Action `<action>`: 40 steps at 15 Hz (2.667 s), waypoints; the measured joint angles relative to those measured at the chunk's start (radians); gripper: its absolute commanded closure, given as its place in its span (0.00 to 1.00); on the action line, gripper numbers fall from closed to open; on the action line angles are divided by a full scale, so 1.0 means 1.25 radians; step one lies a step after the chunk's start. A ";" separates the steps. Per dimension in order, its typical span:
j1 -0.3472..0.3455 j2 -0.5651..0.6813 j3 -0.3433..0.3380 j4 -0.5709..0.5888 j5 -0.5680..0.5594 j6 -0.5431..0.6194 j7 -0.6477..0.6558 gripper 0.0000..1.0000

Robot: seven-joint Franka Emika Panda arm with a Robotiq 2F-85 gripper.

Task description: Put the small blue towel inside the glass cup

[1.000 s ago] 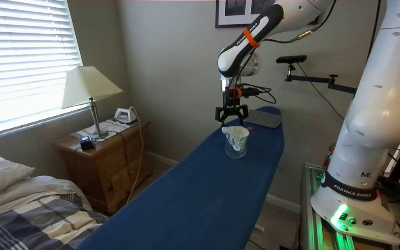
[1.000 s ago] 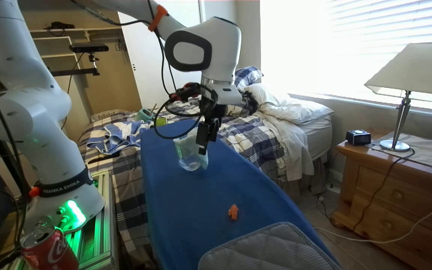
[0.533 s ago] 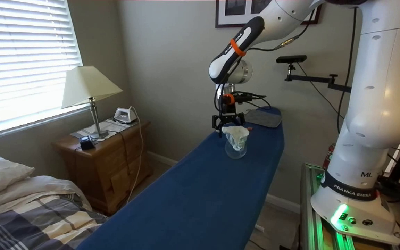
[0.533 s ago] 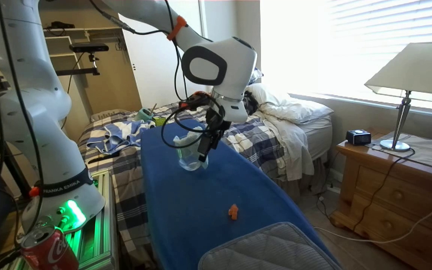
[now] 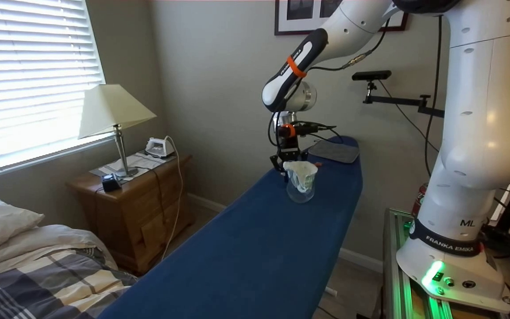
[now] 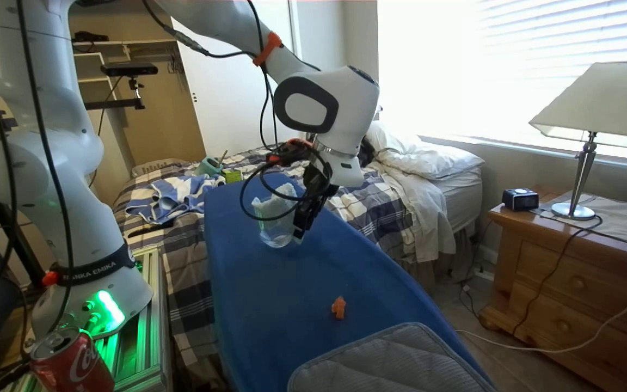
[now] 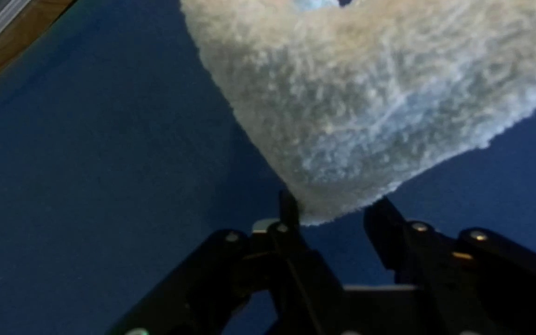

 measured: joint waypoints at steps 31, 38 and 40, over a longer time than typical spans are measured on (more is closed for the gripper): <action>0.028 -0.442 0.099 -0.207 -0.154 -0.043 0.109 0.99; 0.017 -0.465 0.109 -0.258 -0.212 -0.029 0.131 0.99; 0.016 -0.463 0.109 -0.271 -0.226 -0.003 0.130 0.99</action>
